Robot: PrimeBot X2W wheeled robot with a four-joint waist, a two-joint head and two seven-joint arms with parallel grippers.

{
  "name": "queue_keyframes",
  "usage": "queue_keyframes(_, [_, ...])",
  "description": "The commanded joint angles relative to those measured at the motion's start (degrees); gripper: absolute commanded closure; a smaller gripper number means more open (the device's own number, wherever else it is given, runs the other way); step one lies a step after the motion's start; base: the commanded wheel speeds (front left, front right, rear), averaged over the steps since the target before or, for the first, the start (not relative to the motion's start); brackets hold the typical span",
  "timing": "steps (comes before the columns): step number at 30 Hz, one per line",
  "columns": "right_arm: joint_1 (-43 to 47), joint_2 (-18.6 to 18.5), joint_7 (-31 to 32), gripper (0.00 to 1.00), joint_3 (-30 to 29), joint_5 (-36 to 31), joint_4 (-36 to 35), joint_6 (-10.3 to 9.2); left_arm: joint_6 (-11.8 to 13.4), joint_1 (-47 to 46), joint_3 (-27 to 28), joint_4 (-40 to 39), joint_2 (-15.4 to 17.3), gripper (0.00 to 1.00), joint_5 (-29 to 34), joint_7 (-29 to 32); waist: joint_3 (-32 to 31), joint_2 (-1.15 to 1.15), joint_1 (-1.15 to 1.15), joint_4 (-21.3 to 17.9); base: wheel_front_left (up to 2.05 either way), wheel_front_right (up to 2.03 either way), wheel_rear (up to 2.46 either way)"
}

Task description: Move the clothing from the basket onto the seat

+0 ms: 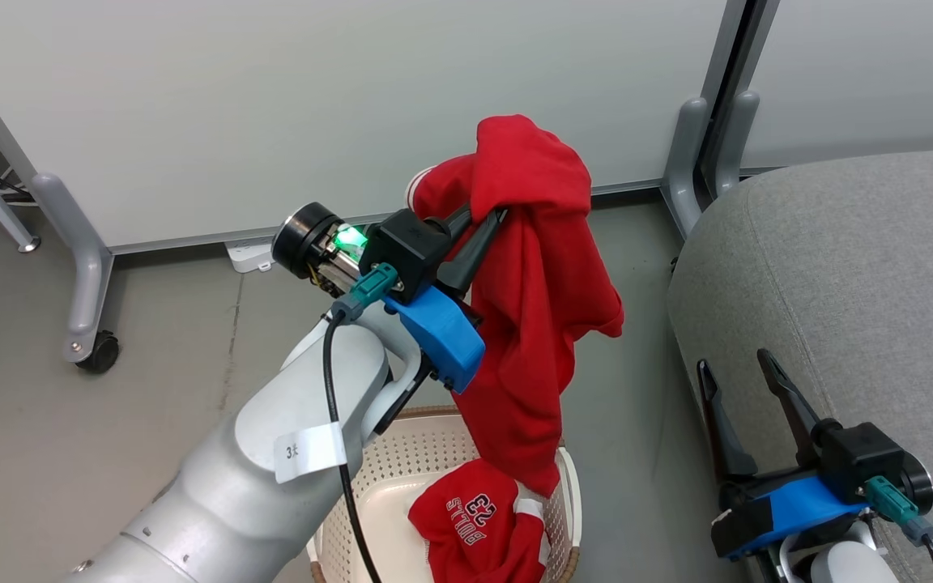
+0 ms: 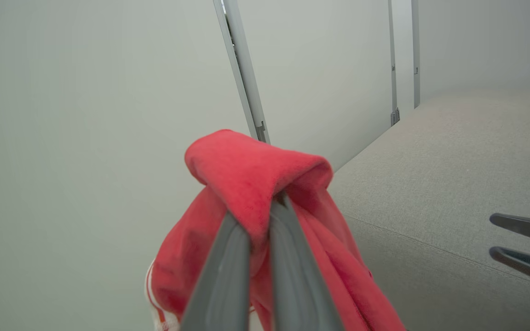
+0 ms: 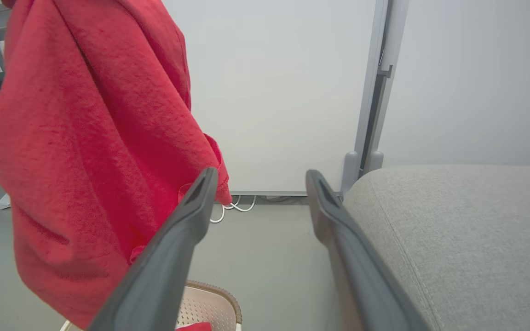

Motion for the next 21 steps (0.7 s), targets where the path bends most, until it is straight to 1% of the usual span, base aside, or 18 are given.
queue_keyframes(1, [1.13,-0.24,-0.22,0.0,0.17,0.23,-0.26,0.03,-0.19,0.68,0.07,0.11,0.1,1.0,-0.07,-0.29,-0.13,-0.01,0.01,0.03,0.0,0.0,0.0])
queue_keyframes(9, [0.13,-0.24,-0.22,0.0,2.56,0.12,-1.41,0.03,-0.23,0.92,0.02,0.62,0.24,1.0,-0.3,-0.29,-0.25,-0.01,0.01,0.22,0.0,0.0,0.0])
queue_keyframes(21, [-5.96,-0.48,-0.22,0.0,13.72,0.22,-3.29,0.02,-0.02,0.4,-0.12,0.32,-0.32,1.0,0.18,-0.29,0.67,-0.01,0.01,0.64,0.0,0.0,0.0])
